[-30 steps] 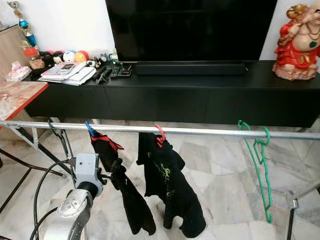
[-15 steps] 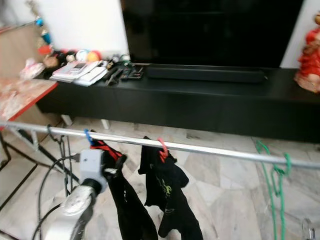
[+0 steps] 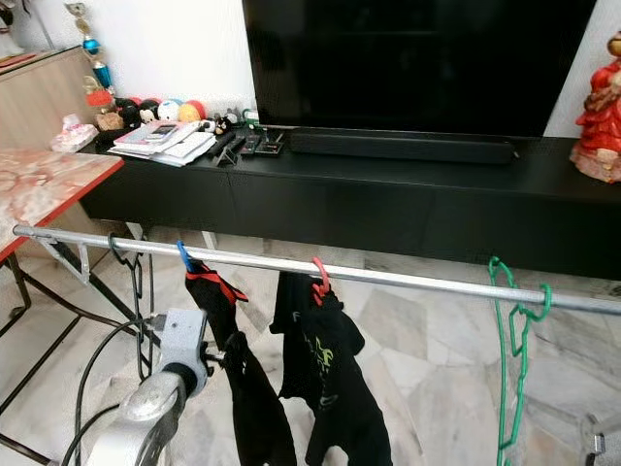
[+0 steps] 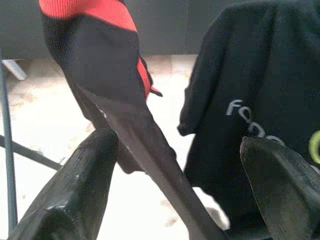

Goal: Hang hanger

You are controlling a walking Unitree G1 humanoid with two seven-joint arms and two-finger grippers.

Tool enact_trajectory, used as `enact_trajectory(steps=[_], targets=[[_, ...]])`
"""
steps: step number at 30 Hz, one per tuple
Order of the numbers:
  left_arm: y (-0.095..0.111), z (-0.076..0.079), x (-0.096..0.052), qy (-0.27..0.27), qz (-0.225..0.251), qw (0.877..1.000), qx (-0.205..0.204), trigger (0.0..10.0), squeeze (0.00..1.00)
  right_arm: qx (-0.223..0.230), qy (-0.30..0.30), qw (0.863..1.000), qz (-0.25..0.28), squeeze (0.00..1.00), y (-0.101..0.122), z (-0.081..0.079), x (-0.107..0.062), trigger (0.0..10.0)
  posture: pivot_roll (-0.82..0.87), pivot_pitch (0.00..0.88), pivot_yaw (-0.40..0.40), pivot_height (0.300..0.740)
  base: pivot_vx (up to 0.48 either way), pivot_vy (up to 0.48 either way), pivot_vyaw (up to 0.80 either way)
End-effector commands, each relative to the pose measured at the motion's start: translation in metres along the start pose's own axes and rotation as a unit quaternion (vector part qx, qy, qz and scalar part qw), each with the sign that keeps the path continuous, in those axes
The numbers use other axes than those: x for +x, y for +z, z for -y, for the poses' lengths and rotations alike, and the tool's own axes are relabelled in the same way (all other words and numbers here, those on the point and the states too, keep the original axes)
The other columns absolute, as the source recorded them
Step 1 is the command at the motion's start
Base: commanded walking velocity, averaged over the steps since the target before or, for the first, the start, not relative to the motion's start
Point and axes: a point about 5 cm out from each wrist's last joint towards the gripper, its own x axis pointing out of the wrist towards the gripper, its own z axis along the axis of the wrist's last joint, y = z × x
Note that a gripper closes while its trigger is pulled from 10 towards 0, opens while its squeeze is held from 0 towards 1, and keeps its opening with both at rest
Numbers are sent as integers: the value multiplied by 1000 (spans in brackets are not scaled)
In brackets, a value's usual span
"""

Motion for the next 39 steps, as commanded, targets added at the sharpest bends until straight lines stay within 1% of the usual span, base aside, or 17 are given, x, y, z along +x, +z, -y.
enact_trajectory(steps=[1,2,4,6,7,10,12,14,17,24,27,29,31,32,33,34,39], targets=[[-1,-8,4,27,-22,999,3,10000,0,-2,3,1000,-4,0,-1,-2,0,10000,33,32,44,740,0,0,0],[0,-9,6,35,-30,999,2,10000,0,-2,4,1000,-4,0,-1,-2,0,10000,34,30,45,740,0,0,0],[2,-16,16,70,-51,996,-1,10000,0,-2,4,1000,-4,0,-1,-3,0,10000,30,27,47,740,0,0,0],[3,-19,21,89,-61,994,-8,10000,0,-3,5,1000,-4,0,-1,-3,0,10000,28,25,47,740,0,0,0],[3,-19,22,95,-63,993,-11,10000,0,-3,5,1000,-4,0,-1,-3,0,10000,28,25,47,740,0,0,0],[9,-20,32,113,-70,991,-19,10000,0,-4,5,1000,-4,0,-2,-3,0,10000,20,20,48,740,0,0,0],[10,-20,35,116,-71,990,-23,10000,0,-4,5,1000,-4,0,-2,-3,0,10000,20,20,48,740,0,0,0],[11,-18,39,115,-69,990,-38,10000,0,-4,5,1000,-4,0,-2,-3,0,10000,13,16,48,740,0,0,0],[17,-13,48,109,-56,990,-73,10000,0,-5,5,1000,-4,0,-2,-2,0,10000,11,13,45,740,0,0,0],[21,-12,54,113,-52,988,-93,10000,0,-5,5,1000,-3,0,-1,-3,0,10000,9,16,42,740,0,0,0],[20,-14,55,122,-56,987,-84,10000,0,-5,6,1000,-3,0,-1,-3,0,10000,10,16,42,740,0,0,0],[16,-18,56,139,-67,985,-79,10000,0,-5,7,1000,-3,0,-1,-3,0,10000,10,16,42,740,0,0,0],[14,-19,56,144,-69,983,-87,10000,0,-5,7,1000,-3,0,-1,-3,0,10000,9,16,42,740,0,0,0],[14,-19,56,143,-67,982,-99,9882,0,-5,7,1000,-3,0,-1,-3,0,10000,9,16,42,740,0,0,0],[14,-18,57,140,-66,982,-111,6980,0,-5,8,1000,-3,0,-1,-3,0,10000,9,16,42,740,0,0,0],[15,-16,58,133,-61,982,-123,0,0,-5,8,1000,-2,0,-1,-3,0,10000,7,16,41,740,0,0,0],[16,-12,60,126,-60,983,-123,0,0,-4,8,1000,-2,0,-1,-3,0,10000,4,18,39,740,0,0,0]])
